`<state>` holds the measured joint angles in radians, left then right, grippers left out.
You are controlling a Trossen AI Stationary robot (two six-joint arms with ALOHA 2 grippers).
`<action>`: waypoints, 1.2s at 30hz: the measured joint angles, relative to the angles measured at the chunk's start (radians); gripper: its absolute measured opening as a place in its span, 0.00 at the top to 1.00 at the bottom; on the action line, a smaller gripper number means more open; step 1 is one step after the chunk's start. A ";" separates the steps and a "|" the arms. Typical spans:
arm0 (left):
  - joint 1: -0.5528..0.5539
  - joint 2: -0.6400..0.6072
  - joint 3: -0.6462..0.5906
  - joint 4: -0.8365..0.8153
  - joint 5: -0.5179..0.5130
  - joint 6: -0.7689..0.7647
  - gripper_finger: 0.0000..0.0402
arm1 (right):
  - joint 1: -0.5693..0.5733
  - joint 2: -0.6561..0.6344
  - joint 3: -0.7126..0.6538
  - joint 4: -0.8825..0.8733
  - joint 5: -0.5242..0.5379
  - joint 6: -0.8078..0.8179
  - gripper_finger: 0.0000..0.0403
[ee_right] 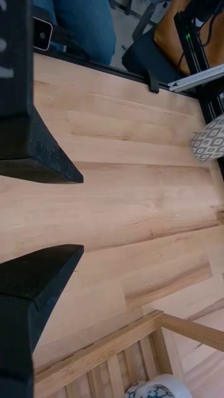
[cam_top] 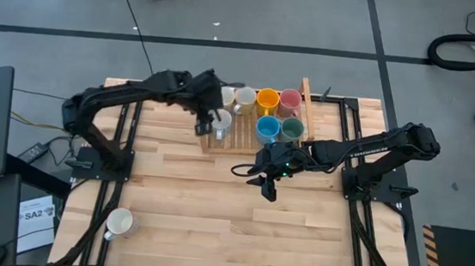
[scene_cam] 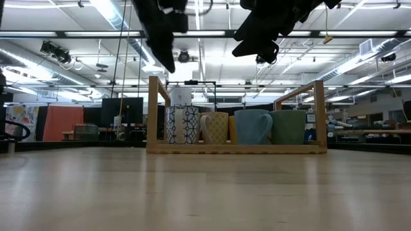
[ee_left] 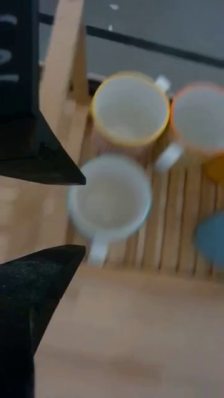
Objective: Place coffee mugs
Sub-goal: Put the gray patterned mug on the shelf
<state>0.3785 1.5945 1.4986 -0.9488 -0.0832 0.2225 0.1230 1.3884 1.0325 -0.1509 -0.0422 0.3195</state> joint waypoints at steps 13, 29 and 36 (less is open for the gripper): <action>-0.449 -0.194 0.000 -0.312 -0.002 -0.276 0.57 | 0.000 0.000 0.000 0.000 0.000 0.000 0.57; -1.051 -0.188 0.000 -0.511 -0.071 -0.706 0.57 | 0.000 0.000 0.000 0.000 0.000 0.000 0.57; -1.175 -0.188 0.000 -0.545 -0.077 -0.852 0.57 | 0.000 0.000 0.000 0.000 0.000 0.000 0.57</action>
<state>-0.7969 1.4067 1.4982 -1.4938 -0.1604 -0.6292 0.1230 1.3884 1.0325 -0.1509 -0.0422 0.3195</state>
